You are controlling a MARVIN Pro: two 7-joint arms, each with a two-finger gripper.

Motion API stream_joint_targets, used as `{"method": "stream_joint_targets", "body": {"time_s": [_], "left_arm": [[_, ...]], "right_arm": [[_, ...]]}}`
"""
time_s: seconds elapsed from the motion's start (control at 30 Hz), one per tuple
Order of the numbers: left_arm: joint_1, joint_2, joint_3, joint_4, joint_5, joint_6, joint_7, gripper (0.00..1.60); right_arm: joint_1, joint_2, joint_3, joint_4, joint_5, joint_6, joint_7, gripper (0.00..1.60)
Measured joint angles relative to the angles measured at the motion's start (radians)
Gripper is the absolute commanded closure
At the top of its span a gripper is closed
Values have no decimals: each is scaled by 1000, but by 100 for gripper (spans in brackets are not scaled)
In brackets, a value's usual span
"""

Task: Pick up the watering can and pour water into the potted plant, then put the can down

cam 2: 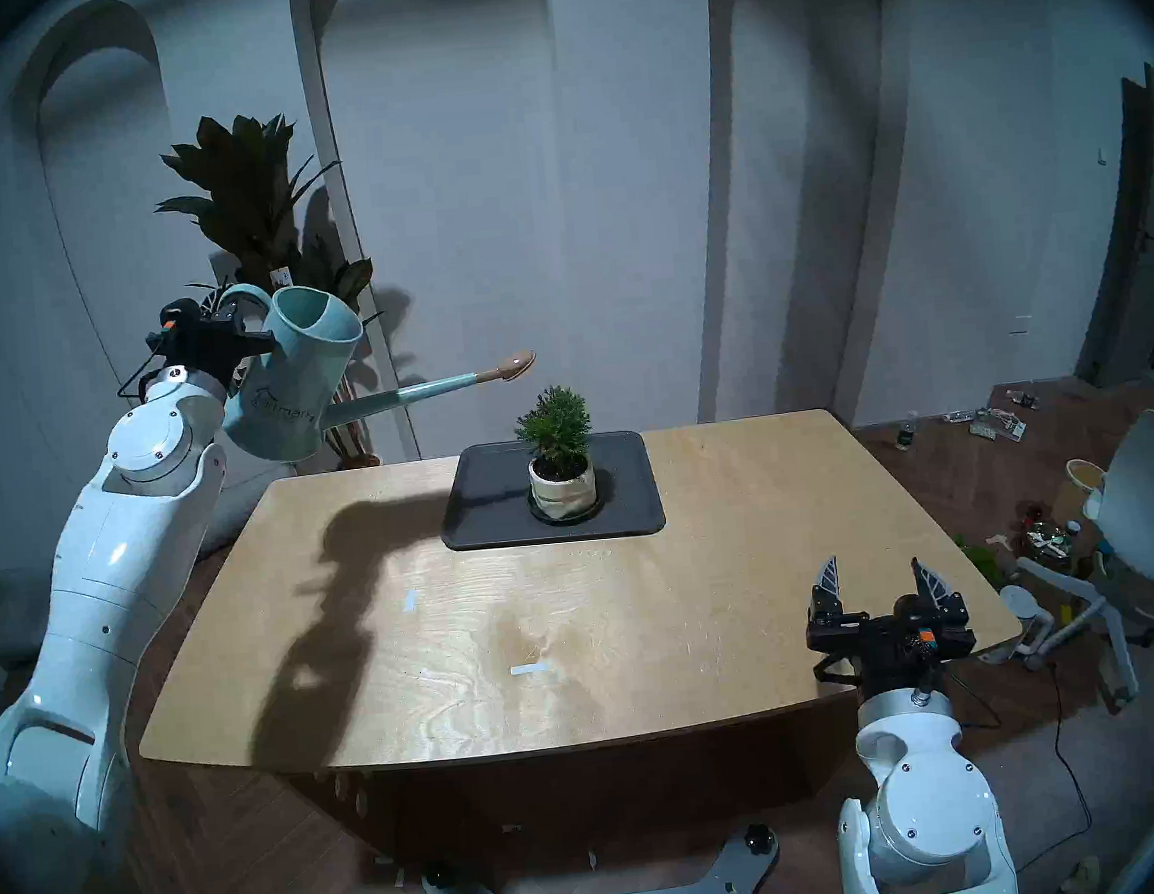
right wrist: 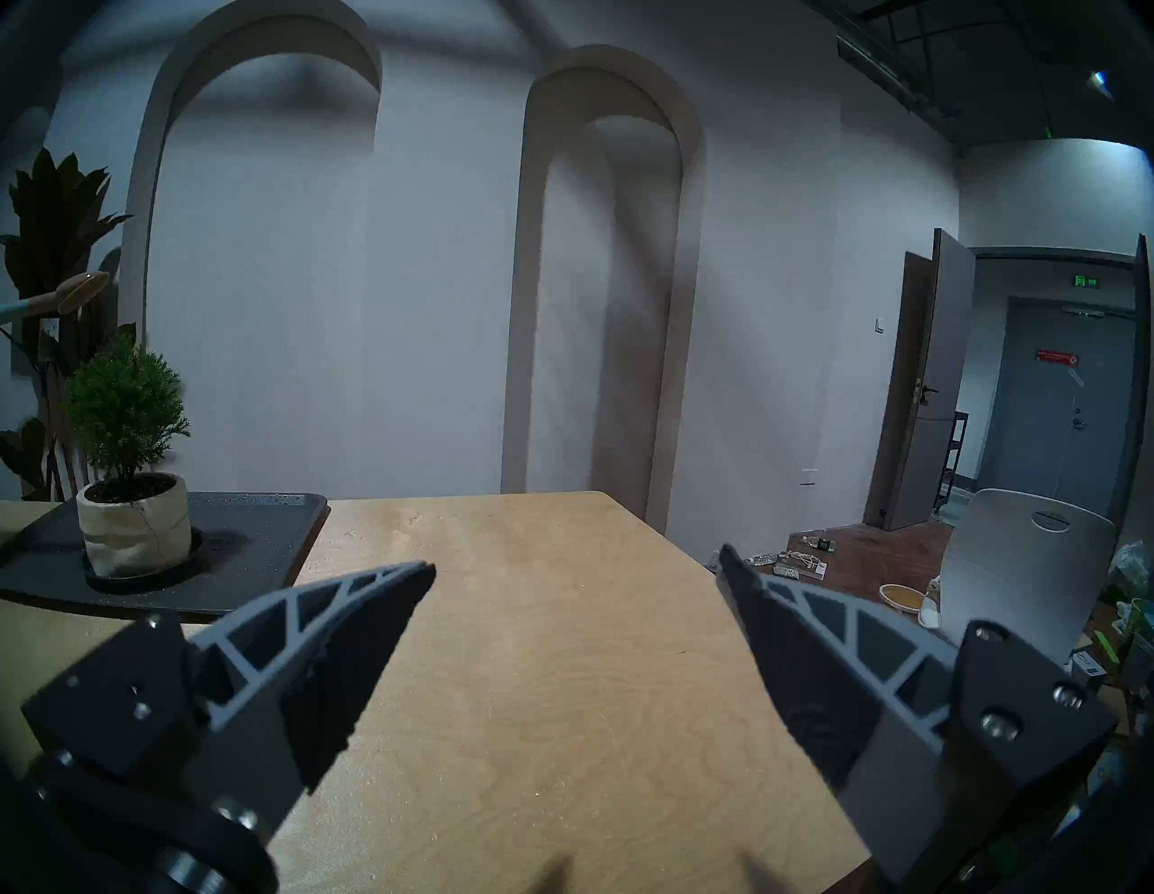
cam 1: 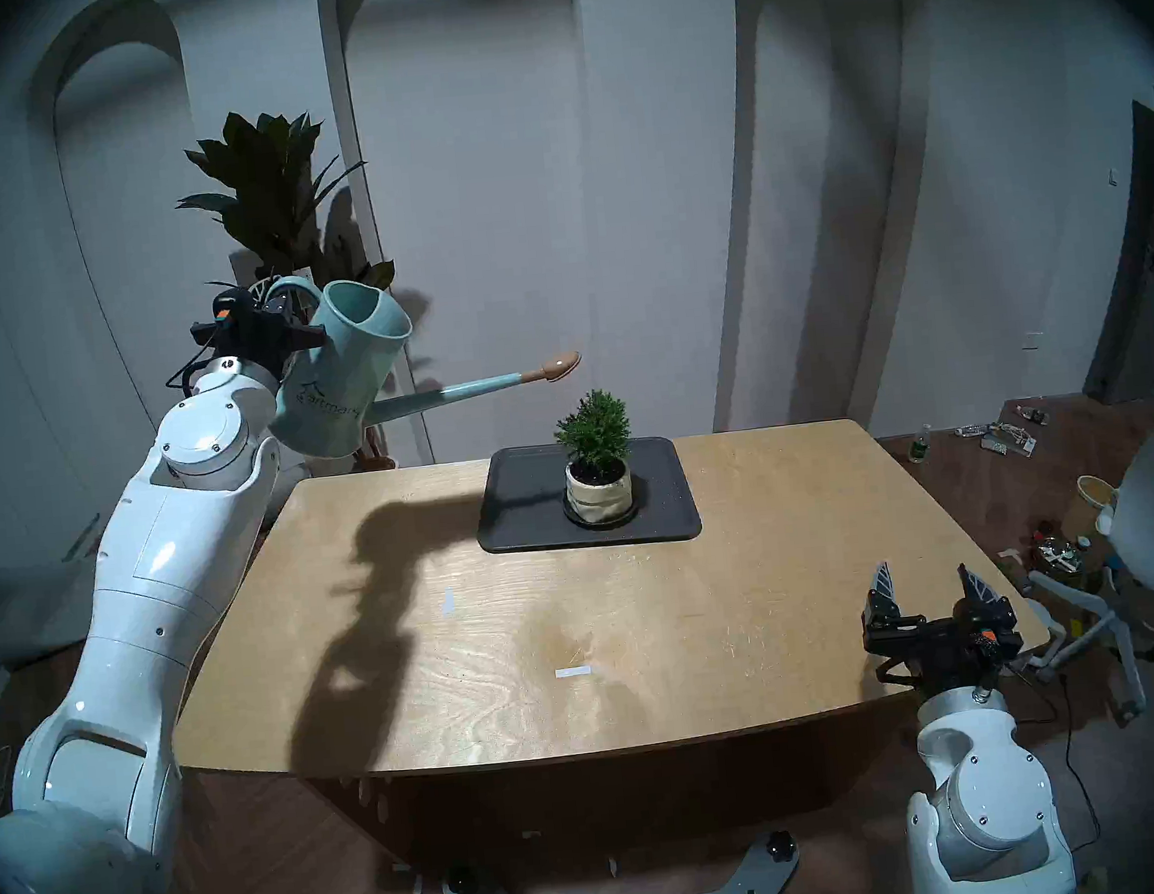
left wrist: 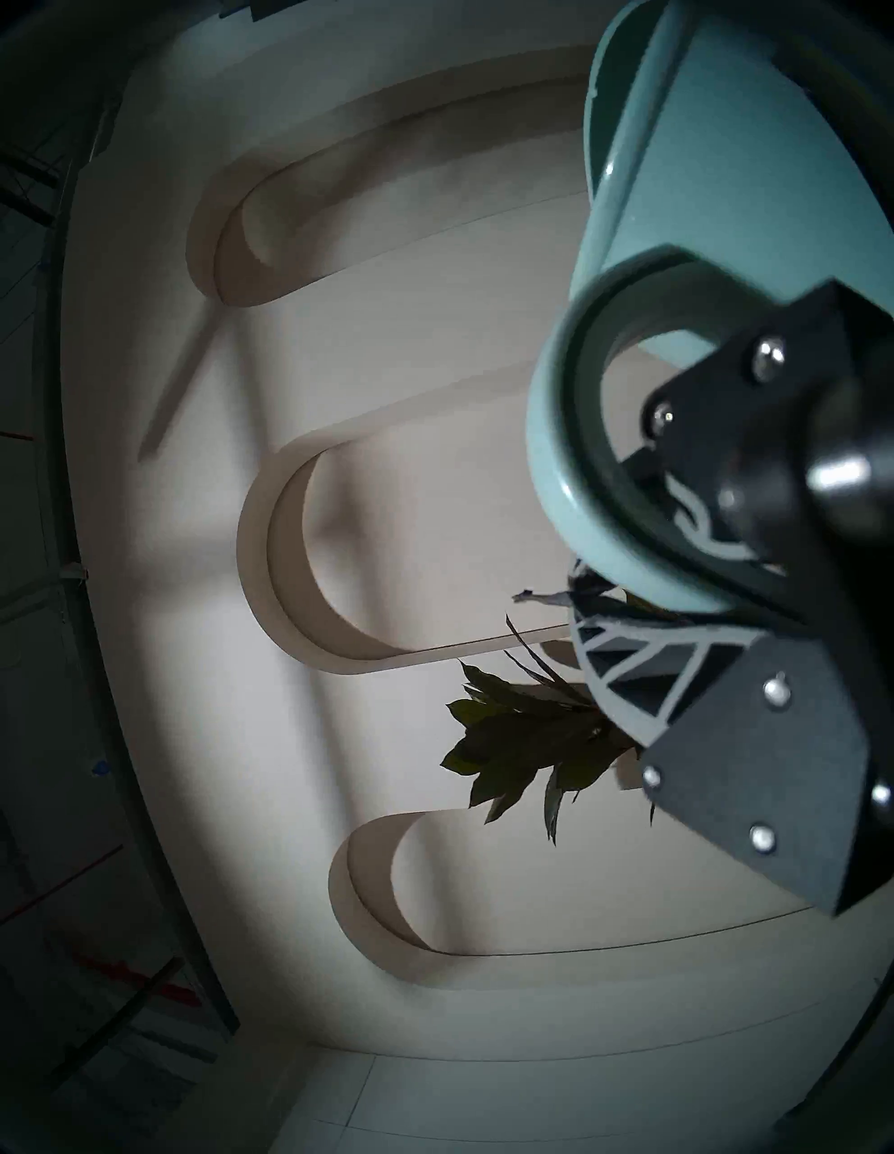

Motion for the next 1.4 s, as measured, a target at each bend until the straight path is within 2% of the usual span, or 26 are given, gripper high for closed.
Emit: {"method": "stream_joint_targets", "body": {"time_s": [0.53,1.4], "left_arm": [[-50,-6,4,-17,95,3,-41,160],[-131,-65,14,-10,252,-8,-78,160]], "right_arm": [[3,-1,1,1,0,0,1,0],[5,-3,3,-1,-1,0,2,0]]}}
